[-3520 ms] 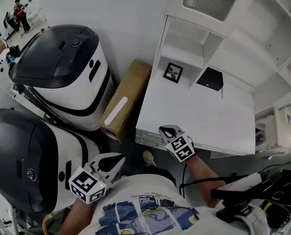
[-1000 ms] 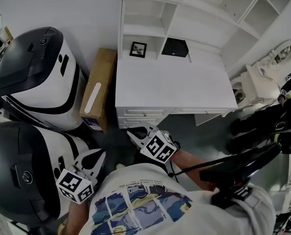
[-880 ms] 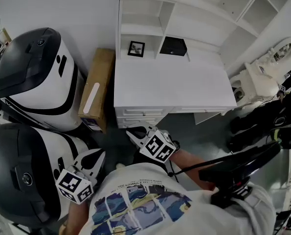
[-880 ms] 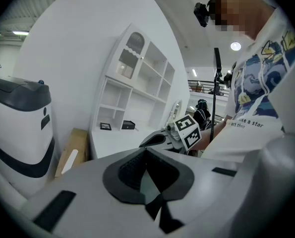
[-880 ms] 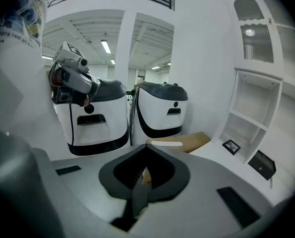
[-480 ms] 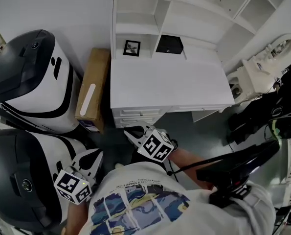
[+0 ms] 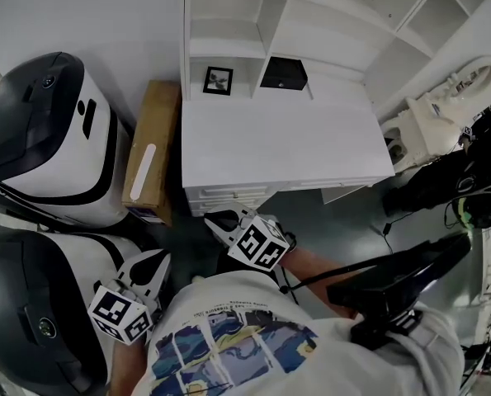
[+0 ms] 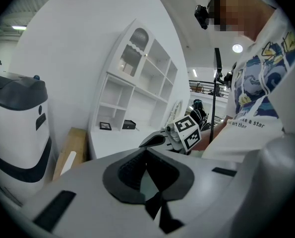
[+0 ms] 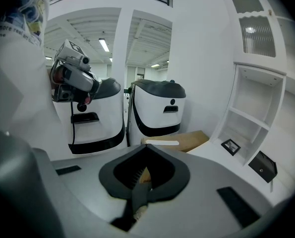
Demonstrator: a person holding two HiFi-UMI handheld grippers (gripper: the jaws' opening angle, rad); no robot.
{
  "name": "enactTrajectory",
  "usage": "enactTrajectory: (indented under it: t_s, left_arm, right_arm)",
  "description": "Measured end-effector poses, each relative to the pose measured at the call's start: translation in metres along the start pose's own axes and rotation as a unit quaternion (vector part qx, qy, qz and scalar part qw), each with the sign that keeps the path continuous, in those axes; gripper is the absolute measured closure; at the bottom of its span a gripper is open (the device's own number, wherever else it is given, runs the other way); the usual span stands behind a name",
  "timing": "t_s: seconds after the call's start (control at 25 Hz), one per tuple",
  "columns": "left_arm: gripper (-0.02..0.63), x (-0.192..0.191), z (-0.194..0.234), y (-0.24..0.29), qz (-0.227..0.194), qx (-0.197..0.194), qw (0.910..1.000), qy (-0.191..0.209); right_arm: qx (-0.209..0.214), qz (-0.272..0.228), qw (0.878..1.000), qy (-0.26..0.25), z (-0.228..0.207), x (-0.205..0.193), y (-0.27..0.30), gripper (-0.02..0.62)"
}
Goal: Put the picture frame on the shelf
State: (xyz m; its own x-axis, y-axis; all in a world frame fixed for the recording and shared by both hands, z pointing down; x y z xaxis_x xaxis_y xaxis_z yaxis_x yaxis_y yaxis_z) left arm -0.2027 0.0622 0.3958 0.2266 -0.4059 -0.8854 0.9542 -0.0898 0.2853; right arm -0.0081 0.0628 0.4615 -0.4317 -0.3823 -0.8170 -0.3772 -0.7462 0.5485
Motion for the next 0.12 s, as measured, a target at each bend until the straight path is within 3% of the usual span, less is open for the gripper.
enactTrajectory:
  t_s: [0.12]
  left_arm:
    - [0.594, 0.0029, 0.0088, 0.0065, 0.001, -0.002, 1.0000, 0.001]
  right_arm:
    - [0.000, -0.001, 1.000, -0.001, -0.0093, -0.0004, 0.0067, 0.571]
Point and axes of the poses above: the fingertips, and each gripper's own axes: y forward along the fingers, z to its left, x out of its top, the point moved 7 cm from there along -y, backward along the fingers, and after that the axes turned 9 degrees about -x, right-handed, at the moved point
